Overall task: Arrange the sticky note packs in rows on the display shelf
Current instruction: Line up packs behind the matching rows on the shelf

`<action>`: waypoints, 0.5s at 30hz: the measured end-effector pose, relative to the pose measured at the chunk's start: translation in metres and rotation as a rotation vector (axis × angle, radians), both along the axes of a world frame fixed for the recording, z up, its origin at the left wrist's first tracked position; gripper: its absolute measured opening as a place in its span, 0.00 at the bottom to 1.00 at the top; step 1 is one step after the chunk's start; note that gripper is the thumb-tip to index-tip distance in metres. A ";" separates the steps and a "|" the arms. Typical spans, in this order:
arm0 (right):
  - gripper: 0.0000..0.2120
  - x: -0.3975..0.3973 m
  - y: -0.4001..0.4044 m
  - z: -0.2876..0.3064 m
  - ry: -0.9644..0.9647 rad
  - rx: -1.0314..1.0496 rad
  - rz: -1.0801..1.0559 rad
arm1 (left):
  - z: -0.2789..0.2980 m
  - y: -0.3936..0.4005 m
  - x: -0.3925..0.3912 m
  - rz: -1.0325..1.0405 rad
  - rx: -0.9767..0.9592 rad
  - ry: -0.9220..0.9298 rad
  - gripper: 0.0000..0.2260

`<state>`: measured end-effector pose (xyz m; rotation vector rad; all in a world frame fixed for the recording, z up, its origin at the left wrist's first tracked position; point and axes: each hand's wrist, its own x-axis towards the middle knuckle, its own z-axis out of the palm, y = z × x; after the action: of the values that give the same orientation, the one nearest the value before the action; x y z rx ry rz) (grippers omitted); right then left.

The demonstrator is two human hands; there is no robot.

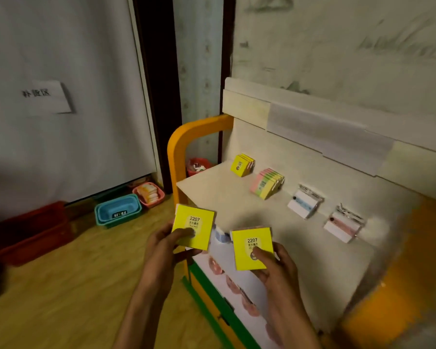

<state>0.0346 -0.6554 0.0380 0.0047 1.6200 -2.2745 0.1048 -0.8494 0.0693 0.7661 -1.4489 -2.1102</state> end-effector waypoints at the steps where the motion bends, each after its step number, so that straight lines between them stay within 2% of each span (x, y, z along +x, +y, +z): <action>1: 0.11 -0.015 -0.018 -0.002 -0.005 -0.003 -0.010 | -0.001 -0.018 -0.013 0.007 0.001 -0.007 0.09; 8: 0.18 -0.113 -0.113 0.002 -0.045 -0.041 -0.086 | 0.011 -0.136 -0.112 -0.026 -0.058 -0.027 0.09; 15: 0.18 -0.181 -0.158 0.002 -0.076 -0.077 -0.220 | 0.000 -0.195 -0.198 -0.134 -0.094 -0.044 0.07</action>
<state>-0.1464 -0.8133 0.0404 0.2596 1.5588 -2.4657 -0.0934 -1.0443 0.0693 0.7009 -1.6525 -2.1168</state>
